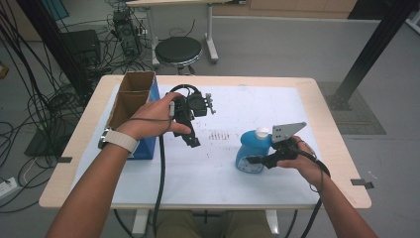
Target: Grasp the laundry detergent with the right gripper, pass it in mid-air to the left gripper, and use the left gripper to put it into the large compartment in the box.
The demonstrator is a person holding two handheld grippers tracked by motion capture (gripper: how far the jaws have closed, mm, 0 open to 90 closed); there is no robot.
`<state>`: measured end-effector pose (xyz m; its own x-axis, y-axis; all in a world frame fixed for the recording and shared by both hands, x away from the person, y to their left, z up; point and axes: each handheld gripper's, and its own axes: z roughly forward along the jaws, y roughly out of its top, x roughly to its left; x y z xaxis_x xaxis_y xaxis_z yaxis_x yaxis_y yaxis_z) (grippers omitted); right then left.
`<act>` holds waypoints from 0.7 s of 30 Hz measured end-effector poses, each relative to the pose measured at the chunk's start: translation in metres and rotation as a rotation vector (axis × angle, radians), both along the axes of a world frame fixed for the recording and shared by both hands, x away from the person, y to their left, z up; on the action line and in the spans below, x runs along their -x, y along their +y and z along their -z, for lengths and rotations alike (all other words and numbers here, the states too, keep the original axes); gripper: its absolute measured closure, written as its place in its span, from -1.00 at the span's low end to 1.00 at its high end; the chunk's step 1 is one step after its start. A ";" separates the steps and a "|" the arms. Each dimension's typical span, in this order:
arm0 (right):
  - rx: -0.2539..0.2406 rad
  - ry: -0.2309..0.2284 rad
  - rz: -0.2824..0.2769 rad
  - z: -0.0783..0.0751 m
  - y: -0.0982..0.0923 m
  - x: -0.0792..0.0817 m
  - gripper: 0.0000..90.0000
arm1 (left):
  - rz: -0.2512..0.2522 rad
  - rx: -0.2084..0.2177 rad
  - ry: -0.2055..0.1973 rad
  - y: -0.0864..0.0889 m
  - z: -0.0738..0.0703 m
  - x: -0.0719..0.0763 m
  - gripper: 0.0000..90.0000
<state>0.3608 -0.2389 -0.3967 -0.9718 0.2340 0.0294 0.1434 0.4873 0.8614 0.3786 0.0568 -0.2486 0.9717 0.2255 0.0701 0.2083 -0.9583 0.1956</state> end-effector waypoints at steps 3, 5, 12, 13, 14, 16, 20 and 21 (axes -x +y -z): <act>0.001 0.000 0.000 0.000 0.000 0.000 -0.06 | -0.001 0.000 0.000 0.000 0.000 0.000 -0.73; 0.000 0.001 0.000 0.000 0.000 0.000 -0.06 | -0.001 0.001 0.000 0.000 0.000 0.000 -0.73; -0.001 0.002 0.000 0.000 0.000 0.000 -0.06 | -0.001 0.000 -0.001 0.000 0.000 0.000 -0.73; -0.002 0.001 0.000 0.000 0.000 0.000 -0.06 | -0.002 -0.001 0.000 0.000 0.000 0.000 -0.73; -0.003 0.000 0.000 0.000 0.000 0.000 -0.06 | -0.001 -0.002 0.000 0.000 0.000 0.000 -0.73; -0.004 0.001 0.000 0.001 0.000 0.000 -0.06 | -0.002 -0.002 0.000 0.000 0.000 0.000 -0.73; -0.005 0.002 -0.001 0.001 0.000 0.000 -0.06 | -0.001 0.001 -0.001 0.000 0.000 0.000 -0.73; -0.005 0.003 -0.002 0.001 0.000 0.000 -0.06 | -0.001 0.000 -0.001 0.000 0.000 0.000 -0.73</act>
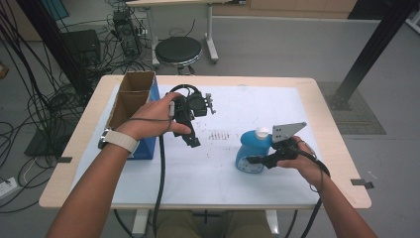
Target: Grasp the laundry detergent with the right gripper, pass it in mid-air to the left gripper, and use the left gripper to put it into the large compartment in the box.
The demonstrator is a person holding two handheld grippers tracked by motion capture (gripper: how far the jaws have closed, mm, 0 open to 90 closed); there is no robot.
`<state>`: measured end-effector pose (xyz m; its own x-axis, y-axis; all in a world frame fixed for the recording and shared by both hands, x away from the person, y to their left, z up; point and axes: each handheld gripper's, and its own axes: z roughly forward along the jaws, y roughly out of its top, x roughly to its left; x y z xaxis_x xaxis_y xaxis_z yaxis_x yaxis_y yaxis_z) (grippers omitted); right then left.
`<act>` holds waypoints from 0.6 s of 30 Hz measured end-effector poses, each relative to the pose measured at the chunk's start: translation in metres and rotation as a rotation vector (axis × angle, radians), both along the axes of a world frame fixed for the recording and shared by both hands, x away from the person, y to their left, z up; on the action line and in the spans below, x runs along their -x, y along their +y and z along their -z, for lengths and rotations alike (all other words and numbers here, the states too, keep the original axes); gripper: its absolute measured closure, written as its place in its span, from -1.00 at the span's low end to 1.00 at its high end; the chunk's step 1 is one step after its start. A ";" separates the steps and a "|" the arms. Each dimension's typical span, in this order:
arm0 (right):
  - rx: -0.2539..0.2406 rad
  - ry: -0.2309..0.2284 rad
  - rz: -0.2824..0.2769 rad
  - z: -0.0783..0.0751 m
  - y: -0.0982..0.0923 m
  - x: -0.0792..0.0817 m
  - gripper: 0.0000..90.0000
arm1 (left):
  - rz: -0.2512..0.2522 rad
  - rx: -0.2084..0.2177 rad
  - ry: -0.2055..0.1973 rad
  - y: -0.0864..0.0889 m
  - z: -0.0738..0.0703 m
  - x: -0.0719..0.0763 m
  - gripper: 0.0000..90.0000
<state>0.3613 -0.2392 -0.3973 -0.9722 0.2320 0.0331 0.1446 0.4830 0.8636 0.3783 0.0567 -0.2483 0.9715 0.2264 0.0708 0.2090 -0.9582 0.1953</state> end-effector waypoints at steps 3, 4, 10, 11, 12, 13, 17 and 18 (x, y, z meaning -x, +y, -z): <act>-0.001 0.000 0.000 0.000 0.000 0.000 -0.06 | 0.000 0.000 0.000 0.000 0.000 0.000 -0.73; -0.001 0.000 0.000 0.000 0.000 0.000 -0.06 | 0.000 0.001 0.000 0.000 0.000 0.000 -0.73; -0.004 0.003 -0.001 0.000 0.000 -0.001 -0.06 | 0.000 0.001 0.000 0.000 0.000 0.000 -0.73; -0.006 0.002 -0.002 0.001 0.000 -0.001 -0.07 | 0.000 0.001 -0.001 0.000 0.000 0.000 -0.73; -0.008 0.007 -0.003 0.001 0.000 0.000 -0.07 | 0.000 0.002 -0.001 -0.001 0.000 0.000 -0.73; -0.008 0.007 -0.003 0.001 0.000 -0.001 -0.07 | 0.001 0.001 -0.002 -0.001 0.000 0.000 -0.73; -0.005 0.007 -0.005 0.001 0.000 -0.001 -0.07 | 0.000 0.002 -0.002 -0.001 -0.001 0.001 -0.73; -0.004 0.006 -0.006 0.001 0.000 -0.001 -0.06 | 0.000 0.001 -0.002 -0.001 -0.001 0.001 -0.73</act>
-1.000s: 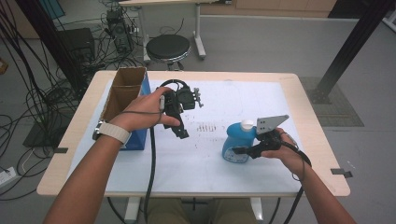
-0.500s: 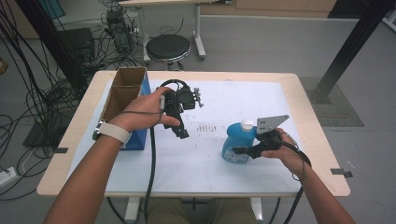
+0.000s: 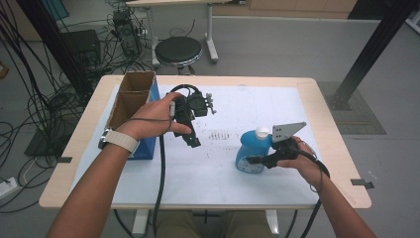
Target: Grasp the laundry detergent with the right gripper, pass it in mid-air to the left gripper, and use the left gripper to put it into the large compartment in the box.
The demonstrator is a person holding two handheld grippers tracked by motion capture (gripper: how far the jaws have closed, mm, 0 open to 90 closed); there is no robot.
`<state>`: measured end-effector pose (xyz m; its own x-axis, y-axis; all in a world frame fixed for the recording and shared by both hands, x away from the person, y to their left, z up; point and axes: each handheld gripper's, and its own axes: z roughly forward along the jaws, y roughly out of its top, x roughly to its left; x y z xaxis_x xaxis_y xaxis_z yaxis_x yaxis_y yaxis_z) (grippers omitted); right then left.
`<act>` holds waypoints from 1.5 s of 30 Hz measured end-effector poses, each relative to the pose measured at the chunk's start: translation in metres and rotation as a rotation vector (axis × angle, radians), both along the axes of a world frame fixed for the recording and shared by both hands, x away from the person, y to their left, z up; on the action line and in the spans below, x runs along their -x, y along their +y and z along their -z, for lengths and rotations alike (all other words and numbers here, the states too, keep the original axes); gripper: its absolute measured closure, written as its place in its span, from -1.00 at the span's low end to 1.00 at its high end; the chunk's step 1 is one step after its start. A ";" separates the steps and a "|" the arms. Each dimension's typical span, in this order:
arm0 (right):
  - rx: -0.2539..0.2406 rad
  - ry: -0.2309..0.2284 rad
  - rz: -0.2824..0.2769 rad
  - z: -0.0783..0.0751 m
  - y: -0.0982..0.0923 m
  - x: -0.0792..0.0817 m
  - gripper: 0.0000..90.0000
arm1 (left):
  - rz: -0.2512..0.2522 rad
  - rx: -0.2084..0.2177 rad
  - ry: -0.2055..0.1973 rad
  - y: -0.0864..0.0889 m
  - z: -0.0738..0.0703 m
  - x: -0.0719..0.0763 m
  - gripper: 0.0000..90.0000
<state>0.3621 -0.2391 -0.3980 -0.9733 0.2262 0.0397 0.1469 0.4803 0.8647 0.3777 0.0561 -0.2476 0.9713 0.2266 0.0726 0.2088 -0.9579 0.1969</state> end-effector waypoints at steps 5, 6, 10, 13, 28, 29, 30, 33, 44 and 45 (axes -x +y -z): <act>0.005 -0.004 0.005 -0.001 0.000 0.000 -0.06 | 0.000 -0.001 0.000 0.000 -0.001 0.001 -0.73; 0.004 -0.001 0.010 -0.001 0.001 0.000 -0.06 | -0.003 -0.002 0.000 0.000 -0.001 0.001 -0.73; 0.002 -0.001 0.013 -0.001 0.001 0.000 -0.05 | -0.002 -0.004 0.000 0.000 -0.002 0.001 -0.73; 0.002 -0.002 0.011 -0.001 0.001 0.000 -0.05 | -0.006 -0.005 -0.001 0.001 -0.003 0.001 -0.73; 0.002 0.009 -0.010 -0.022 0.005 0.002 -0.05 | 0.004 -0.029 -0.002 -0.004 -0.017 0.007 -0.75; 0.017 0.002 -0.022 -0.028 0.008 0.003 -0.05 | 0.003 -0.028 0.000 -0.005 -0.022 0.008 -0.75; 0.023 0.000 -0.029 -0.031 0.009 0.004 -0.05 | 0.004 -0.030 0.001 -0.006 -0.025 0.009 -0.76; 0.026 -0.002 -0.045 -0.037 0.012 0.005 -0.05 | 0.011 -0.035 -0.003 -0.008 -0.031 0.010 -0.76; 0.054 0.016 -0.114 -0.061 0.031 0.005 -0.04 | 0.049 -0.051 0.004 -0.024 -0.050 0.021 -0.79; 0.063 0.015 -0.123 -0.065 0.036 0.005 -0.05 | 0.056 -0.055 0.007 -0.026 -0.051 0.022 -0.79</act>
<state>0.3573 -0.2034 -0.3334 -0.9932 0.1076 0.0443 0.0964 0.5485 0.8306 0.3559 0.0302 -0.1969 0.9829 0.1677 0.0765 0.1557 -0.9775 0.1426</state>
